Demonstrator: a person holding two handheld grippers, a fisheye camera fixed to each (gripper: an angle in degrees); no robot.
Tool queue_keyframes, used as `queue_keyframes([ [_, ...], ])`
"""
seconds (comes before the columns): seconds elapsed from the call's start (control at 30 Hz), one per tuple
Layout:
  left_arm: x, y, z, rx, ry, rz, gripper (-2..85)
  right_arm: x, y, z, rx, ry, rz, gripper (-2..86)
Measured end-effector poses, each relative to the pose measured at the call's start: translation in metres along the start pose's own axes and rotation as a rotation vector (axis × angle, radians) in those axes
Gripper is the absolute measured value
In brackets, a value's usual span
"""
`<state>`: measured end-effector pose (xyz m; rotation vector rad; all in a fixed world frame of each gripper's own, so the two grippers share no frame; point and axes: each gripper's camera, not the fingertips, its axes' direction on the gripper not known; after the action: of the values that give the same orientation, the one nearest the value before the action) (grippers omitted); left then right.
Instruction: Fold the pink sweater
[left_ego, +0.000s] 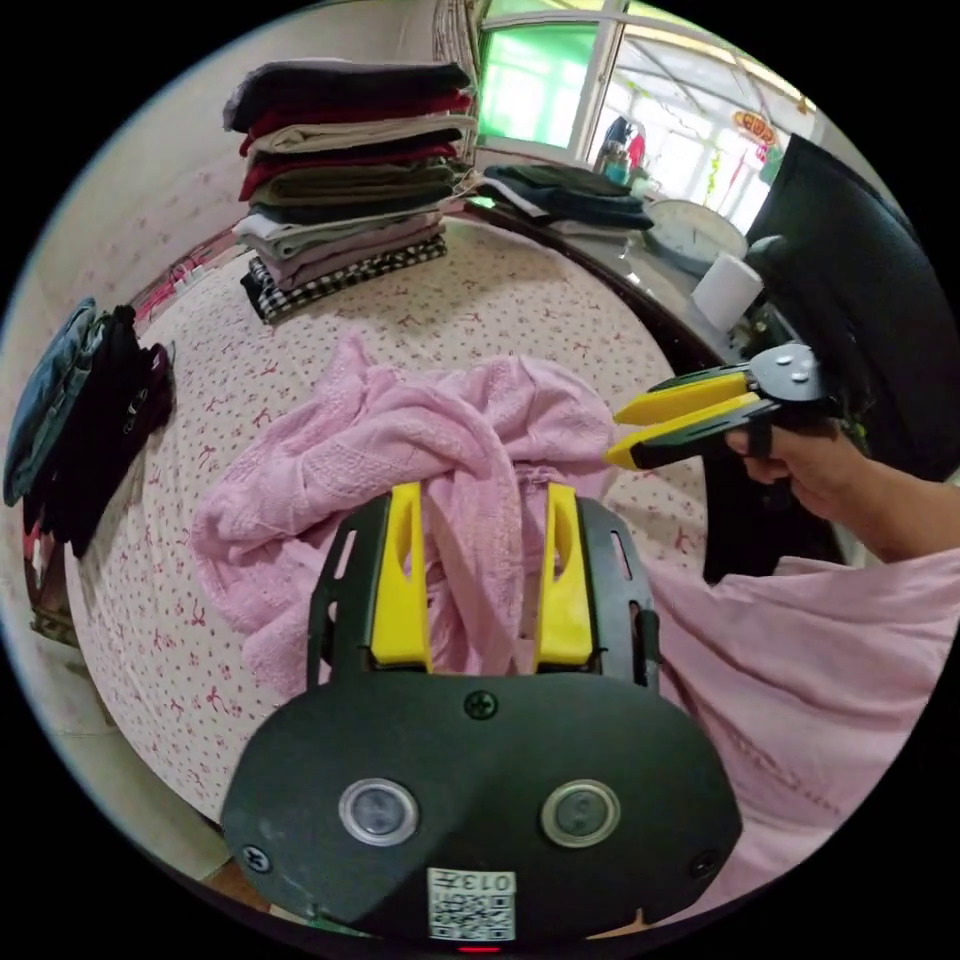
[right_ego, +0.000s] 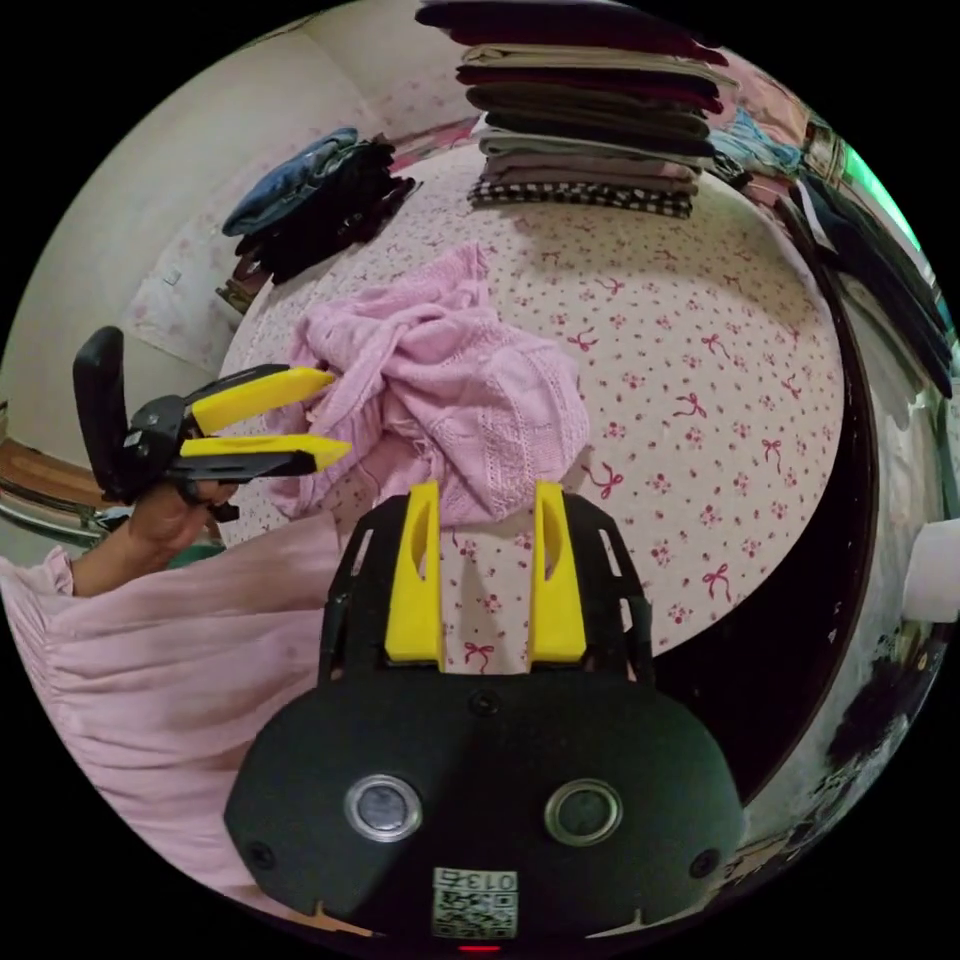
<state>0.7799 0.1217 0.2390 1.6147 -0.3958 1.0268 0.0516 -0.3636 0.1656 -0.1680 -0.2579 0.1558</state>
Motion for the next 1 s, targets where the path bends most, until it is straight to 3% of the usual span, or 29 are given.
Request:
queue_keyframes([
  [0.13, -0.027, 0.003, 0.001, -0.062, 0.031, -0.049, 4.3, -0.015, -0.016, 0.046, -0.082, 0.075, -0.04, 8.6],
  [0.23, -0.065, 0.015, -0.056, 0.042, 0.153, -0.105, 2.9, -0.025, -0.026, 0.038, -0.046, 0.092, -0.073, 4.1],
  [0.37, -0.13, 0.055, -0.19, 0.33, 0.199, -0.234, 2.2, -0.022, -0.022, -0.032, 0.217, 0.07, -0.043, 3.3],
  [0.47, -0.155, 0.096, -0.303, 0.565, 0.19, -0.24, 2.1, -0.017, -0.009, -0.132, 0.505, 0.101, -0.036, 3.1],
  [0.6, -0.143, 0.162, -0.442, 0.875, 0.109, -0.173, 2.0, -0.037, 0.008, -0.227, 0.791, 0.183, -0.066, 2.9],
  [0.7, -0.12, 0.201, -0.506, 1.01, 0.033, -0.115, 2.0, -0.072, 0.015, -0.278, 0.973, 0.222, -0.148, 3.0],
  [0.83, -0.102, 0.233, -0.531, 1.067, -0.088, -0.146, 2.2, -0.128, -0.012, -0.284, 1.056, 0.167, -0.3, 3.2],
  [0.97, -0.134, 0.253, -0.483, 0.915, -0.057, -0.366, 2.5, -0.176, -0.07, -0.23, 0.934, 0.058, -0.421, 4.1],
  [1.0, -0.149, 0.257, -0.45, 0.838, -0.057, -0.415, 2.7, -0.192, -0.094, -0.198, 0.831, 0.036, -0.471, 4.8],
])
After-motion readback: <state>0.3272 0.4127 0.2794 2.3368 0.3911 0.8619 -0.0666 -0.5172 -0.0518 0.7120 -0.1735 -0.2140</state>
